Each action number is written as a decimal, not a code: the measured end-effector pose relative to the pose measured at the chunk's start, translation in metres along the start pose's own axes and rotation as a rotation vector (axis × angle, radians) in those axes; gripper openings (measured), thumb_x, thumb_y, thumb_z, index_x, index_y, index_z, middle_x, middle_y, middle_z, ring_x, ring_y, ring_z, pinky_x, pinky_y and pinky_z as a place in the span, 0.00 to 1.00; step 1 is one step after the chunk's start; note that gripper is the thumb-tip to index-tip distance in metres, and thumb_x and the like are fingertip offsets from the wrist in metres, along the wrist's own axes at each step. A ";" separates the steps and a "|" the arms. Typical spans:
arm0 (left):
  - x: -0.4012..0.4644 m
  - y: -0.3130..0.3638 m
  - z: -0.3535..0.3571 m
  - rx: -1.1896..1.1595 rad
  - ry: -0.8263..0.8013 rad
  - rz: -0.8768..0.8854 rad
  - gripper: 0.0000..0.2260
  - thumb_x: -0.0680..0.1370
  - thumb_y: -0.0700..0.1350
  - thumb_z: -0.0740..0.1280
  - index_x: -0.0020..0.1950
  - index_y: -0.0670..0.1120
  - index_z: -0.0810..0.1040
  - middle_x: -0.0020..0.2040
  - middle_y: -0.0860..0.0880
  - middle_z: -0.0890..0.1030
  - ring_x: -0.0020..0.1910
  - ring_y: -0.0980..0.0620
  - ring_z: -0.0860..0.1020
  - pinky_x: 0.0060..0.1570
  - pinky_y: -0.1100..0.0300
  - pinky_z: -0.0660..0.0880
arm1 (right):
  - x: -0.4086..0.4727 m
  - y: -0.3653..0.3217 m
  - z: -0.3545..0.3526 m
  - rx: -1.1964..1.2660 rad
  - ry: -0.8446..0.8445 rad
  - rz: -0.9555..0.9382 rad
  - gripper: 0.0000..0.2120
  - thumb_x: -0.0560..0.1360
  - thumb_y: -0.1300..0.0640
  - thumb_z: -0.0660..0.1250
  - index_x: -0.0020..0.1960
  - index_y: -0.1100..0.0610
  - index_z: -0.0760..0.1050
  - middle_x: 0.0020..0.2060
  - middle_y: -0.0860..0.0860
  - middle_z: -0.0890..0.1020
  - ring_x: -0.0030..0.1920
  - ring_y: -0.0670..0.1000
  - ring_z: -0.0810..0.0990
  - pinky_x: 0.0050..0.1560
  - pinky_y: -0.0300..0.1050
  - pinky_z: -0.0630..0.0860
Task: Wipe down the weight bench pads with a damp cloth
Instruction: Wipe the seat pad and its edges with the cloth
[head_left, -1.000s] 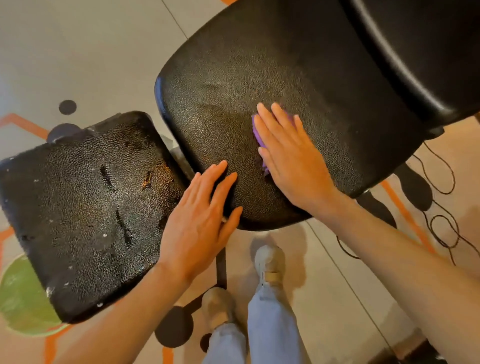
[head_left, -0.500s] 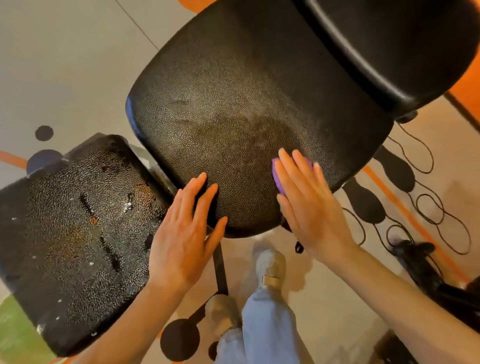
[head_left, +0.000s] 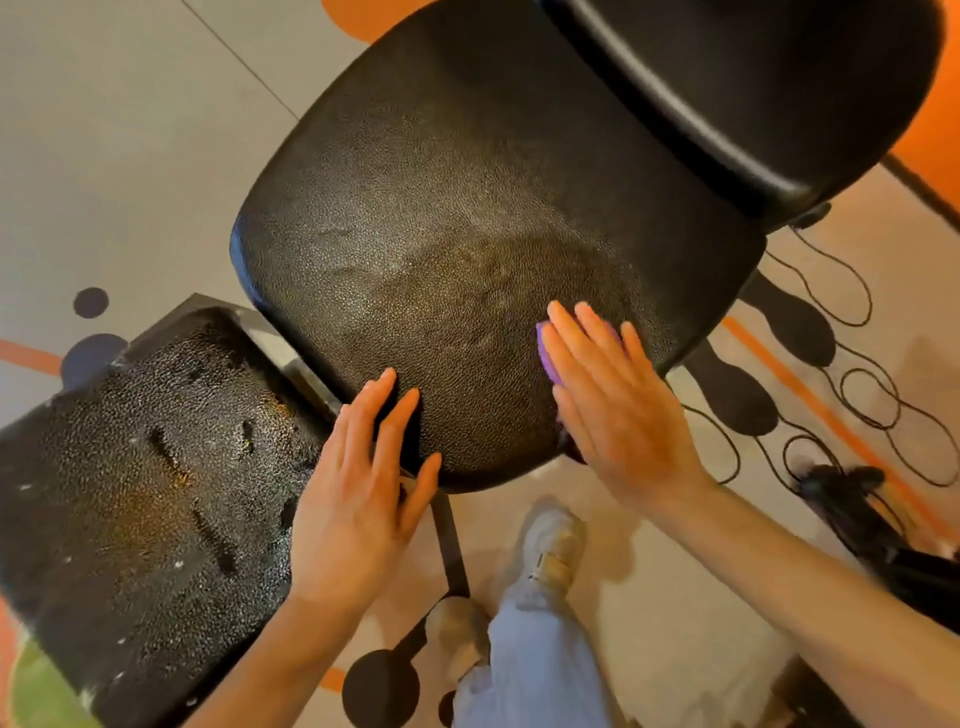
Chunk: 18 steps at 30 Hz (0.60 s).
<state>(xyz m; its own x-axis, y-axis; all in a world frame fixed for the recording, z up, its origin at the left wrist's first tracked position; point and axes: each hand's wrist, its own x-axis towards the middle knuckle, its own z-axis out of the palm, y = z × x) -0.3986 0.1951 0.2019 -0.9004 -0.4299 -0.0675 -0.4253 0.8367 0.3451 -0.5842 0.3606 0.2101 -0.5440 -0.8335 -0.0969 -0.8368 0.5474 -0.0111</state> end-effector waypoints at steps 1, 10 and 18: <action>0.000 0.000 0.000 -0.006 -0.001 -0.002 0.26 0.80 0.55 0.59 0.74 0.43 0.68 0.76 0.45 0.64 0.75 0.47 0.64 0.73 0.49 0.65 | 0.024 0.010 -0.004 -0.023 0.004 0.049 0.24 0.82 0.54 0.47 0.77 0.59 0.54 0.77 0.55 0.57 0.77 0.56 0.54 0.75 0.57 0.54; 0.003 0.002 -0.005 0.012 -0.063 -0.030 0.28 0.79 0.58 0.55 0.75 0.44 0.66 0.77 0.48 0.62 0.76 0.50 0.61 0.75 0.55 0.57 | -0.014 -0.029 0.008 0.093 0.081 0.020 0.24 0.82 0.57 0.54 0.76 0.59 0.57 0.76 0.54 0.59 0.77 0.55 0.54 0.76 0.53 0.55; 0.007 0.006 -0.009 -0.124 -0.063 -0.084 0.30 0.77 0.59 0.58 0.75 0.45 0.65 0.77 0.50 0.63 0.74 0.47 0.64 0.71 0.40 0.64 | 0.038 0.071 -0.011 0.683 0.311 0.436 0.21 0.83 0.55 0.50 0.75 0.59 0.60 0.74 0.53 0.64 0.75 0.51 0.60 0.75 0.44 0.58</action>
<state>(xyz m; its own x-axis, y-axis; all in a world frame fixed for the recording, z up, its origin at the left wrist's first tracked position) -0.4070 0.1942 0.2122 -0.8679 -0.4708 -0.1582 -0.4879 0.7487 0.4488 -0.6654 0.3671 0.2170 -0.8834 -0.4666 0.0439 -0.3832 0.6651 -0.6409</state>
